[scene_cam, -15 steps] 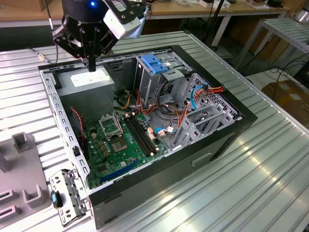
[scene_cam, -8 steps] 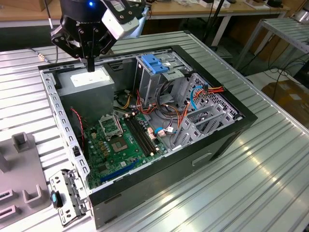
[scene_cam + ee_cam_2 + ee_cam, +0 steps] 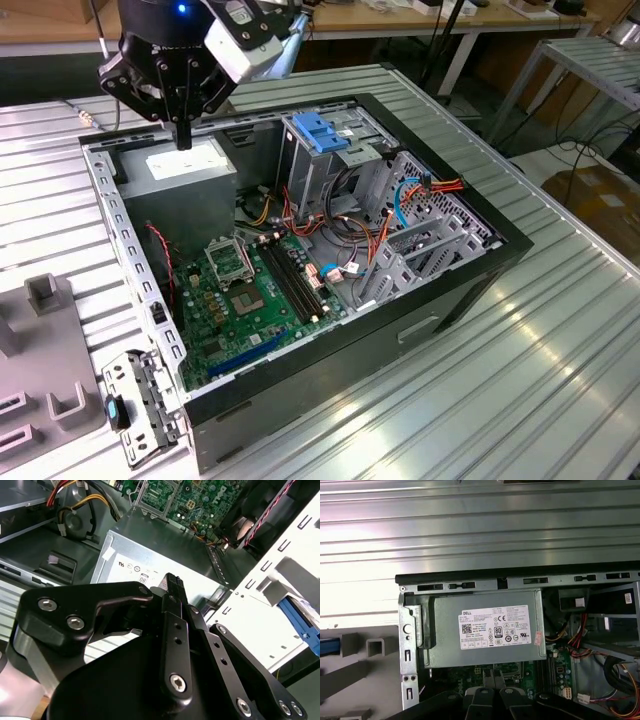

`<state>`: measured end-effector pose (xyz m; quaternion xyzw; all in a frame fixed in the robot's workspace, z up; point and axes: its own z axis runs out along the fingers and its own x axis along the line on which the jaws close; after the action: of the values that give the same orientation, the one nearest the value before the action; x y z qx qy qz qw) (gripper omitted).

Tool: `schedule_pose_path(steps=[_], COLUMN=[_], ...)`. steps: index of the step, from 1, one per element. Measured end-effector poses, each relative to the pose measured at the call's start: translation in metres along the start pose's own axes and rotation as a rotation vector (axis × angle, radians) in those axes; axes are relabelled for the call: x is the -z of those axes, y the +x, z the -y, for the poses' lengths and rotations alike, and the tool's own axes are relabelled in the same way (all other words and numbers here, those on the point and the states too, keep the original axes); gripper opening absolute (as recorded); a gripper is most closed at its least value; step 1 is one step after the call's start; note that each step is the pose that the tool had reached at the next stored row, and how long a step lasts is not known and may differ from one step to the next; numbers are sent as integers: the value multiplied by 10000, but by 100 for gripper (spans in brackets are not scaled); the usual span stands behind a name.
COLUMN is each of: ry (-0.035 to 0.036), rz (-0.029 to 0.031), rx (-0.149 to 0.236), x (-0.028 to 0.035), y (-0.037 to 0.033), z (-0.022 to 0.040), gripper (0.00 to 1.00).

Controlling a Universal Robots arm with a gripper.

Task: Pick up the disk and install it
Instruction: 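Reach for the disk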

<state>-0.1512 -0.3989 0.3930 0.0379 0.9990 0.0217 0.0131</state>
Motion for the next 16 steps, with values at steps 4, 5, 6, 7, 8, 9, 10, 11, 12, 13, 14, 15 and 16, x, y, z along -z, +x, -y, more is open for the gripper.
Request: schedule_pose_path(steps=[4, 5, 6, 7, 8, 9, 10, 11, 12, 13, 14, 15, 16], ry=[0, 0, 0, 0, 0, 0, -1, 0, -1, 0, 0, 0, 0], rz=[0, 0, 0, 0, 0, 0, 0, 0, 0, 0, 0, 0, 0], rx=[0, 0, 0, 0, 0, 0, 0, 0, 1, 0, 0, 0, 0], x=[0, 0, 0, 0, 0, 0, 0, 1, 0, 0, 1, 1, 0], y=[18, 22, 27, 31, 35, 39, 43, 46, 51, 55, 59, 62, 70], z=[1, 2, 2, 2, 3, 3, 3, 4, 4, 4, 5, 5, 5], gripper=[11, 11, 11, 11, 11, 11, 11, 11, 11, 11, 11, 11, 11])
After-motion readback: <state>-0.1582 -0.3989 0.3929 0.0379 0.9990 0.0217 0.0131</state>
